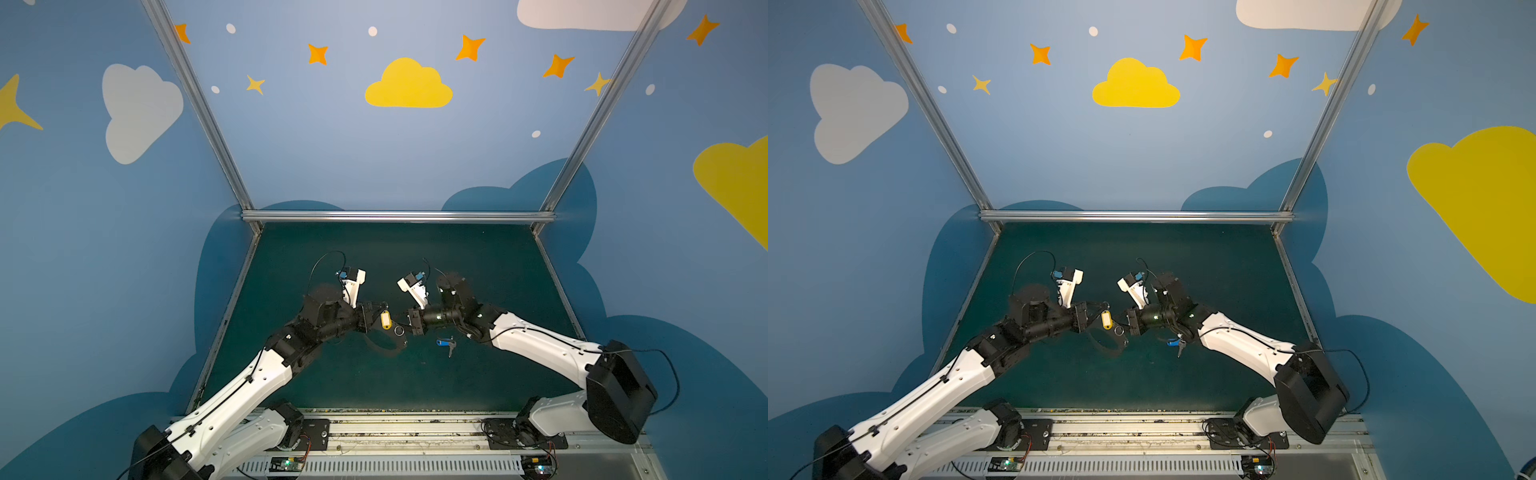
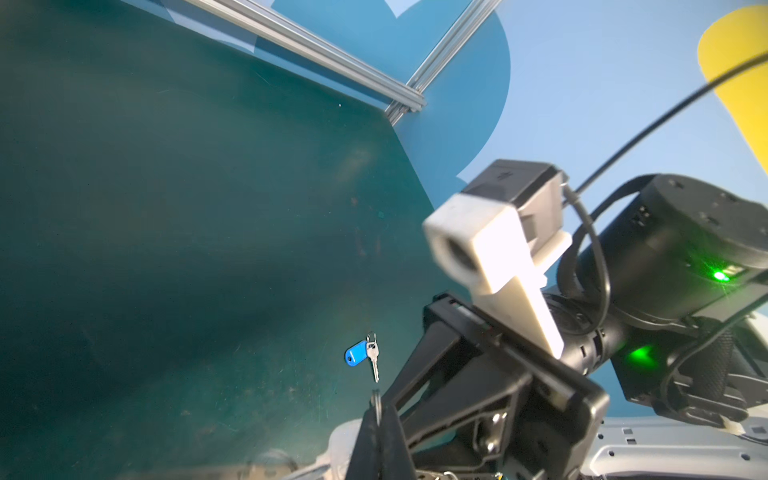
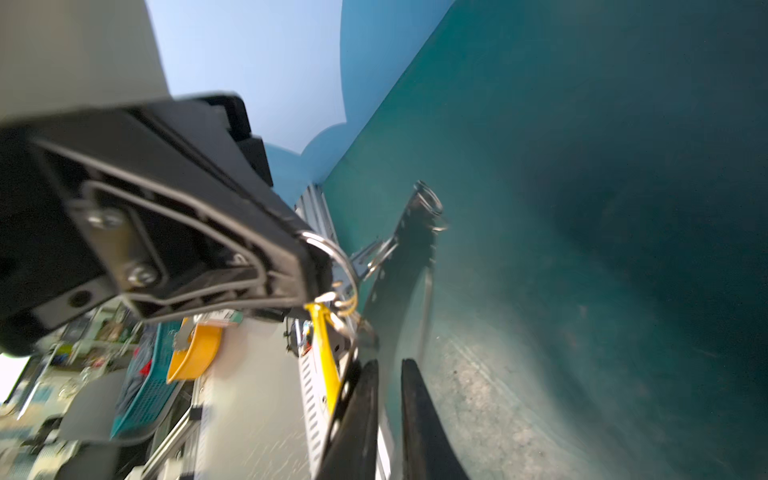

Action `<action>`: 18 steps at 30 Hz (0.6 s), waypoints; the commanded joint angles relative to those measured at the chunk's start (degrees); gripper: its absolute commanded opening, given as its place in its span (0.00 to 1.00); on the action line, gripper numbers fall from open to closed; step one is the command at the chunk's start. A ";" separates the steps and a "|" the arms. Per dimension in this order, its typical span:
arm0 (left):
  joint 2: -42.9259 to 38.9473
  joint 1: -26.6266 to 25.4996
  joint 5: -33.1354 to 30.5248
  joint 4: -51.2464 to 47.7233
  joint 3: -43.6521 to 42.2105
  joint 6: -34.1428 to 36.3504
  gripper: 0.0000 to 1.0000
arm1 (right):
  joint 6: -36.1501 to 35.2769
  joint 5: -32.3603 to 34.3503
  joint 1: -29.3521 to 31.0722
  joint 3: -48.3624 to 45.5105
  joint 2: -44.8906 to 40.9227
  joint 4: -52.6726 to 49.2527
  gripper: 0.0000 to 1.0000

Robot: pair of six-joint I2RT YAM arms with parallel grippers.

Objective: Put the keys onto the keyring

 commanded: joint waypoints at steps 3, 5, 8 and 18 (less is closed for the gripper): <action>-1.49 -0.15 -0.23 6.32 -0.94 -2.96 0.04 | 5.15 -0.72 -3.30 -4.85 -4.26 11.94 0.21; -1.19 -0.17 0.88 6.77 -0.94 -3.12 0.04 | 4.66 -4.02 -3.31 -4.42 -3.82 14.20 0.24; -0.85 -0.17 2.02 7.74 -0.94 -3.32 0.04 | 5.49 -8.34 -3.63 -4.40 -2.09 19.26 0.25; -0.57 -0.13 7.76 10.71 -1.14 -4.06 0.04 | 9.74 -10.65 -4.29 -6.33 0.36 31.44 0.30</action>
